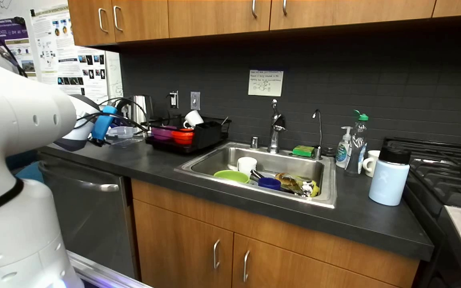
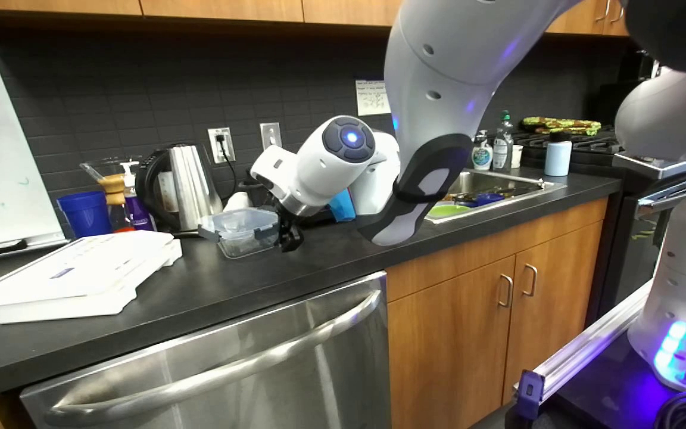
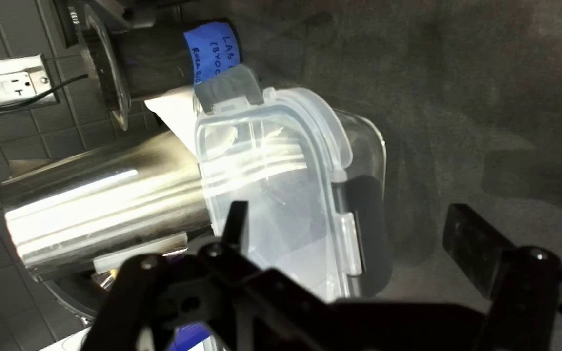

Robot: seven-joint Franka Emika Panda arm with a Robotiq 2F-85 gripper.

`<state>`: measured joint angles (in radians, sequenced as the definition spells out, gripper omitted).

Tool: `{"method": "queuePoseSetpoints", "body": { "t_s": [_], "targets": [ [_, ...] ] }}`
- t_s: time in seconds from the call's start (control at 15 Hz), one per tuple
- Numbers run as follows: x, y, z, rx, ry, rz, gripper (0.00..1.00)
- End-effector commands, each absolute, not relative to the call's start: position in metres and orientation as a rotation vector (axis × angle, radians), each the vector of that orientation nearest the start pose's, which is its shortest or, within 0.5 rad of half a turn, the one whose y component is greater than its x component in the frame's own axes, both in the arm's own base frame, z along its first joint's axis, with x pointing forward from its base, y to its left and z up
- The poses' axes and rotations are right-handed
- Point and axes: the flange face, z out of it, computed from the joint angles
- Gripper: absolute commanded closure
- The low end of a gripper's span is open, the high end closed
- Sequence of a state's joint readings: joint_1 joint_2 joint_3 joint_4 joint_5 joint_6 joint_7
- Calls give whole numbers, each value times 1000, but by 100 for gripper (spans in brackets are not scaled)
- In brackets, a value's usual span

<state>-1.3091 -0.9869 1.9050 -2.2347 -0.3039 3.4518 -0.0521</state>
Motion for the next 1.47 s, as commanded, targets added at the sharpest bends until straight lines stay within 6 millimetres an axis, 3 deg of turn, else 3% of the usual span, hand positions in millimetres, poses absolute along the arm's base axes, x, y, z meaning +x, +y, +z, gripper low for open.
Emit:
{"method": "queuePoseSetpoints", "body": {
  "t_s": [0.0, 0.4, 1.27, 1.33, 1.4],
  "targets": [
    [437, 403, 257, 1644, 1682, 1068, 0],
    [445, 411, 260, 1644, 1681, 1093, 0],
    [457, 403, 253, 1673, 1668, 1073, 0],
    [457, 404, 252, 1672, 1670, 1074, 21],
    [457, 405, 252, 1671, 1673, 1074, 27]
  ]
}}
